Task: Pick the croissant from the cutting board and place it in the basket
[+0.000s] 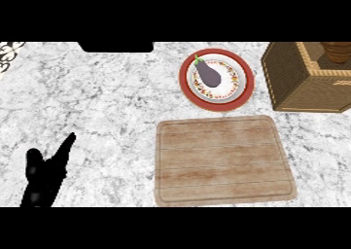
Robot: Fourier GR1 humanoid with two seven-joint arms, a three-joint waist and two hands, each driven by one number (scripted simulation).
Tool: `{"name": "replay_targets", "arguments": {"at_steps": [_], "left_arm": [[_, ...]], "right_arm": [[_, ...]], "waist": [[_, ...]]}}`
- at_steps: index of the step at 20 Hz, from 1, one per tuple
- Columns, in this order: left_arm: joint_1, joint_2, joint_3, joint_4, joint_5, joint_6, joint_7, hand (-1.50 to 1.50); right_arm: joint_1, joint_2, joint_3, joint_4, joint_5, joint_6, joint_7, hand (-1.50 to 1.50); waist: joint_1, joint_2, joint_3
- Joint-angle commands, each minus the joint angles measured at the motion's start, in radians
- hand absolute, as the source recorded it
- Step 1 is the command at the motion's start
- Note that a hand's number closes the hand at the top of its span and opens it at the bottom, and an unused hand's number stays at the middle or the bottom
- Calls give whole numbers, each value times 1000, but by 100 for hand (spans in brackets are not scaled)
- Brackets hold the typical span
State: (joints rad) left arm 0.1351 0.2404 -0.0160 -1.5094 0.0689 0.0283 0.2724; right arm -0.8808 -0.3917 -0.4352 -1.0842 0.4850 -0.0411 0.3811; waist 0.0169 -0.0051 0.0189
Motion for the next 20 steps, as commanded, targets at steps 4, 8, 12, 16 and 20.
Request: {"name": "replay_targets", "arguments": {"at_steps": [4,8,12,16,20], "left_arm": [[8,3,7,42,23,-35,33,0],[-33,-12,25,125,23,-39,-1,0],[-3,-45,-9,90,-17,-10,-7,0],[-48,-34,16,109,-2,-24,22,0],[4,-77,-35,13,-32,11,58,0]], "right_arm": [[48,-152,33,158,138,-18,-50,150],[68,-155,63,184,144,-19,-144,-150],[47,-221,19,256,113,-22,-229,-150],[-20,-190,9,283,107,-91,-213,-150],[21,-251,-80,267,15,-53,-243,-150]], "waist": [[-3,14,-19],[-12,11,-19],[-7,10,-19],[-6,11,-19],[-17,6,-18]]}}
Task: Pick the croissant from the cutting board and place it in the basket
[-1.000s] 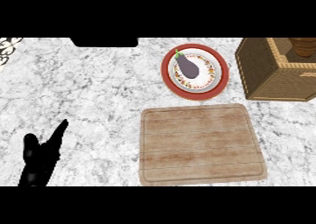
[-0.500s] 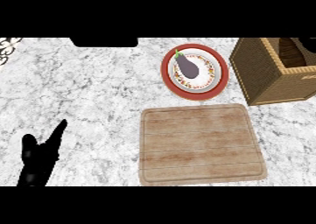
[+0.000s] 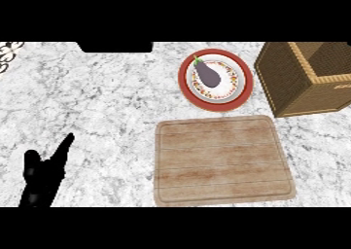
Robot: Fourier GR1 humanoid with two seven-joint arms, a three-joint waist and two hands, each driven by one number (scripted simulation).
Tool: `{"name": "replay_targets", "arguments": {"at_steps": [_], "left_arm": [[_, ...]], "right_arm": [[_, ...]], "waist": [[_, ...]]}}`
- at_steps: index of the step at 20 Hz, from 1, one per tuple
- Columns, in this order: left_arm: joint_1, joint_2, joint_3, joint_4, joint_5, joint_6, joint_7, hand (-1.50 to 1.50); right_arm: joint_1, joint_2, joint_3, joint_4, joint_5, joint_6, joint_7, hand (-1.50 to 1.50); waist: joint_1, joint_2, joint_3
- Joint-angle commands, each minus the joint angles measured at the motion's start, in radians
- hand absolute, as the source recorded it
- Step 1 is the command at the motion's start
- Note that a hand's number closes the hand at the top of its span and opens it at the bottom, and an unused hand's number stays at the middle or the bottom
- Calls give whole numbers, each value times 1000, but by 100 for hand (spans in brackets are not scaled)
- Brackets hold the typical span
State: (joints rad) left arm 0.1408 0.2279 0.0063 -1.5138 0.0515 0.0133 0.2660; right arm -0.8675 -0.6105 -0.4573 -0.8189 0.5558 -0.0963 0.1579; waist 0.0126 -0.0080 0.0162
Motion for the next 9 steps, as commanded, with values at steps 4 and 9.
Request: {"name": "replay_targets", "arguments": {"at_steps": [4,9], "left_arm": [[-12,-26,-1,81,-4,4,40,0],[51,-29,11,81,13,-30,-34,0]], "right_arm": [[71,-70,-105,-41,-99,20,12,-150],[132,-187,-191,-1,-158,74,-13,-150]], "waist": [[-26,6,-16],[-23,7,-16]]}}
